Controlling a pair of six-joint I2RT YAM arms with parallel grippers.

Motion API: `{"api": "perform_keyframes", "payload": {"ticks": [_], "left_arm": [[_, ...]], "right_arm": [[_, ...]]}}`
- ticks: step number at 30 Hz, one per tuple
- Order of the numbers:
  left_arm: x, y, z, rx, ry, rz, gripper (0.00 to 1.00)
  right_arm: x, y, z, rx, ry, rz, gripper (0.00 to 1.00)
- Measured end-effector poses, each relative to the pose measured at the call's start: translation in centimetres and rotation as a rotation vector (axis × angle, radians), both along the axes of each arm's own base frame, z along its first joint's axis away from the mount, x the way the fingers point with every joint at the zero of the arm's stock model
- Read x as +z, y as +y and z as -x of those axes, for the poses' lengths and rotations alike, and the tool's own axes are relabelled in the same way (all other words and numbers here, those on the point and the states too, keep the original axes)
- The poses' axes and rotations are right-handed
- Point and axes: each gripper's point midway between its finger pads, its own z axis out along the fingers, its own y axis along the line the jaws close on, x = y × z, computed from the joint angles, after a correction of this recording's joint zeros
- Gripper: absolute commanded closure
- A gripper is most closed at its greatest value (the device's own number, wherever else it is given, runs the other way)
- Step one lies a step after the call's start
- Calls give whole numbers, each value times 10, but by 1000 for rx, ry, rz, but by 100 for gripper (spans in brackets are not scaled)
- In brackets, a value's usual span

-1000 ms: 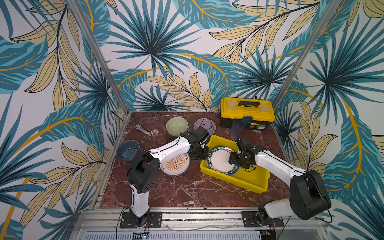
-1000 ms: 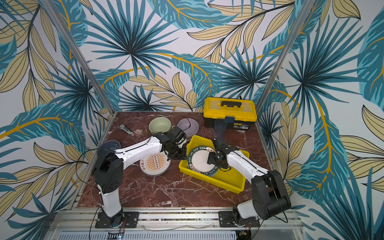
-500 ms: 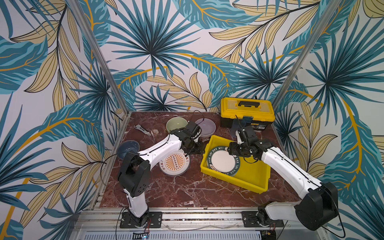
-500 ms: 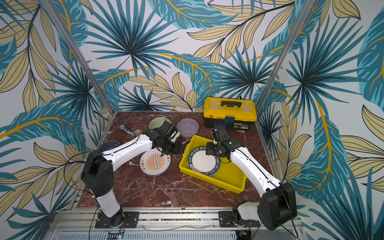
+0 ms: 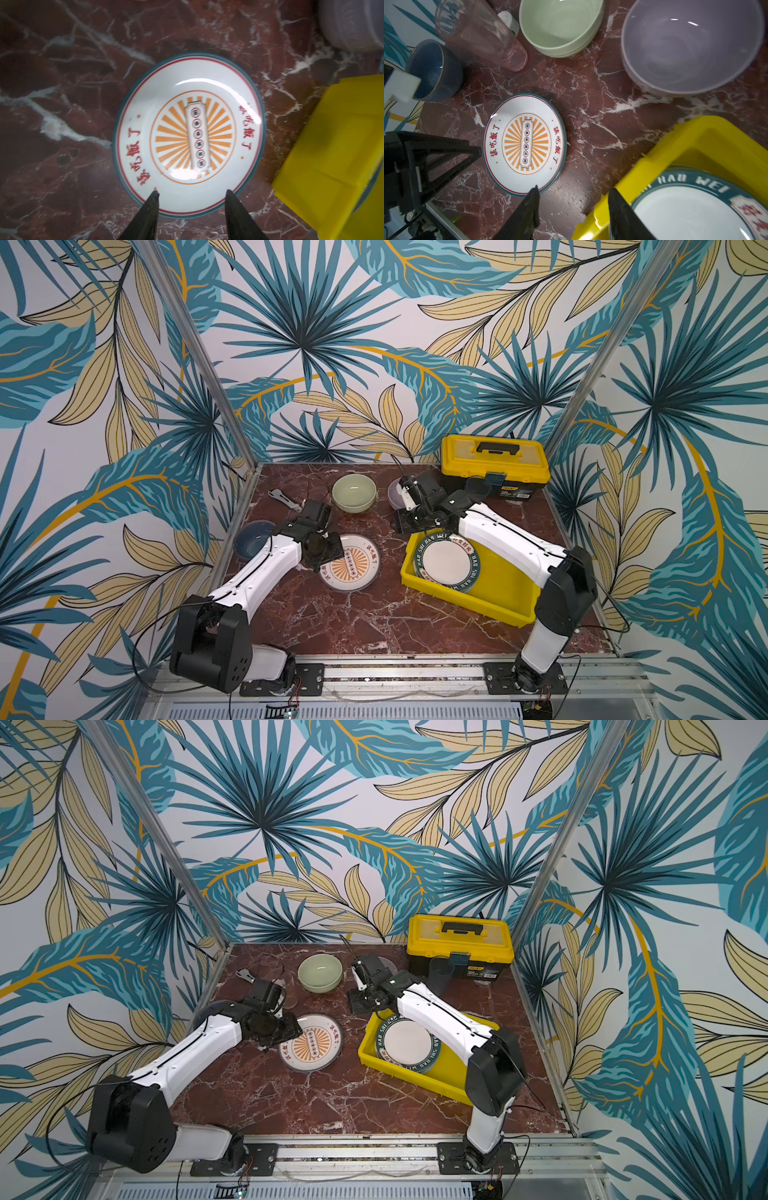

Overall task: Place the mixed dishes into the plastic bin
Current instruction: 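Open the right gripper and raise both grippers away from the bin, then lower both grippers onto the rim of the orange-sunburst plate on the table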

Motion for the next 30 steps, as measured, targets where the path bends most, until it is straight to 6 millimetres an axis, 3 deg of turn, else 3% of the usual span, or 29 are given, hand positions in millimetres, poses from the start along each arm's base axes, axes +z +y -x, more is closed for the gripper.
{"api": "perform_keyframes", "payload": {"ticks": [5, 12, 18, 23, 30], "left_arm": [[-23, 23, 13, 75, 53, -43, 58], [-45, 29, 16, 110, 84, -52, 62], [-64, 33, 15, 135, 118, -67, 66], [-71, 31, 11, 141, 122, -62, 79], [-69, 31, 4, 149, 93, -53, 82]], "right_arm": [[-36, 34, -15, 35, 40, 14, 52], [-85, 43, -23, 42, 103, 66, 53], [-91, 49, -29, 59, 103, 79, 52], [-94, 54, -29, 78, 113, 68, 47], [-127, 60, -22, 111, 192, 71, 46]]}}
